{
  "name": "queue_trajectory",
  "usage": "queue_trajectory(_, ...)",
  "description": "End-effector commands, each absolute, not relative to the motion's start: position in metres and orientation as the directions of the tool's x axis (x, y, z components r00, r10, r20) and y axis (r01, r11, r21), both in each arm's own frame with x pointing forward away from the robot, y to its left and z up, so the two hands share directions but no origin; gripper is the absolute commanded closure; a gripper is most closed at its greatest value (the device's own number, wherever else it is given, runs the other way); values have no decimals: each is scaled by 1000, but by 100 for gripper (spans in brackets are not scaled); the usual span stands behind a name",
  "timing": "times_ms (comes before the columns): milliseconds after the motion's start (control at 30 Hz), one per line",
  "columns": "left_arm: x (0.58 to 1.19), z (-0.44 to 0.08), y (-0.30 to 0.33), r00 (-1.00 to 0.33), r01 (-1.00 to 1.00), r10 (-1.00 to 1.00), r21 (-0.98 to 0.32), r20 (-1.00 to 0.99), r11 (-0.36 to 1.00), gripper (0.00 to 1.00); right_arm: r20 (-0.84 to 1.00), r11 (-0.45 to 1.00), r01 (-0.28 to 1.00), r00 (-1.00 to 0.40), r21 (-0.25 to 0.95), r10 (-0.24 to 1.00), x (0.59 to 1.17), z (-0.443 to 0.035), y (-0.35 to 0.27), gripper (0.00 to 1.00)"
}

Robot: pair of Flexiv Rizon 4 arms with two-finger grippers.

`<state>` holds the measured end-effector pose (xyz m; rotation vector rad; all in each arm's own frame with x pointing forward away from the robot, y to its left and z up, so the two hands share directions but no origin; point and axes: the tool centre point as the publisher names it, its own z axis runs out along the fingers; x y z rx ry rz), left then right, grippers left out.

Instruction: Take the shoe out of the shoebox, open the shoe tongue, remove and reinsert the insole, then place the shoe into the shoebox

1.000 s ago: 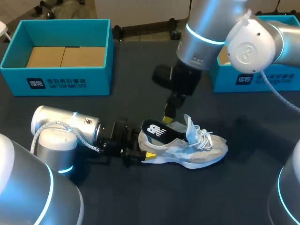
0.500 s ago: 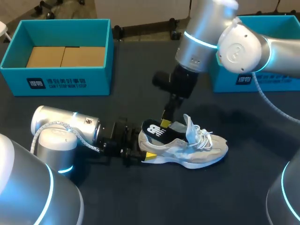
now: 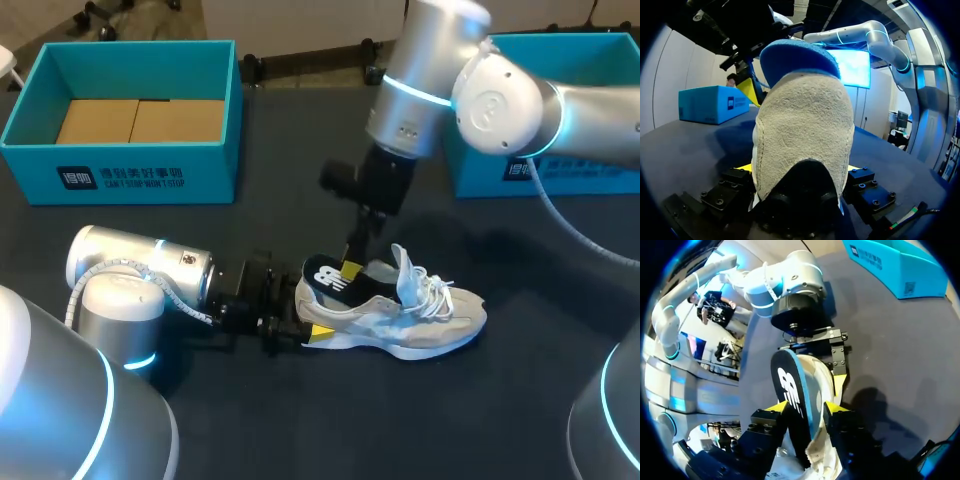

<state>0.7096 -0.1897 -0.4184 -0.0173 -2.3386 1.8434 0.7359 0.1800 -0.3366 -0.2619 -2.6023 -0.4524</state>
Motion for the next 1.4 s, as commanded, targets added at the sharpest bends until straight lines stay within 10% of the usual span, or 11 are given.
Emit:
queue_trajectory(33,710,-422,-190,-987,-92,109,-966,121,240,100,491,916,279,-865,287,109,728,-340,173,64)
queue_trajectory(200,710,-422,-190,-987,-92,109,-966,121,240,100,488,914,279,-866,294,107,723,-336,172,100)
queue_trajectory(1033,710,-422,-190,-987,-92,109,-966,121,240,100,444,908,155,-895,389,-38,726,-316,198,100)
queue_trajectory(1200,710,-422,-190,-987,-92,109,-966,121,240,100,459,905,155,-887,396,-49,724,-322,195,65)
queue_trajectory(1400,710,-422,-190,-987,-92,109,-966,121,240,100,462,894,185,-886,407,-27,723,-322,186,53)
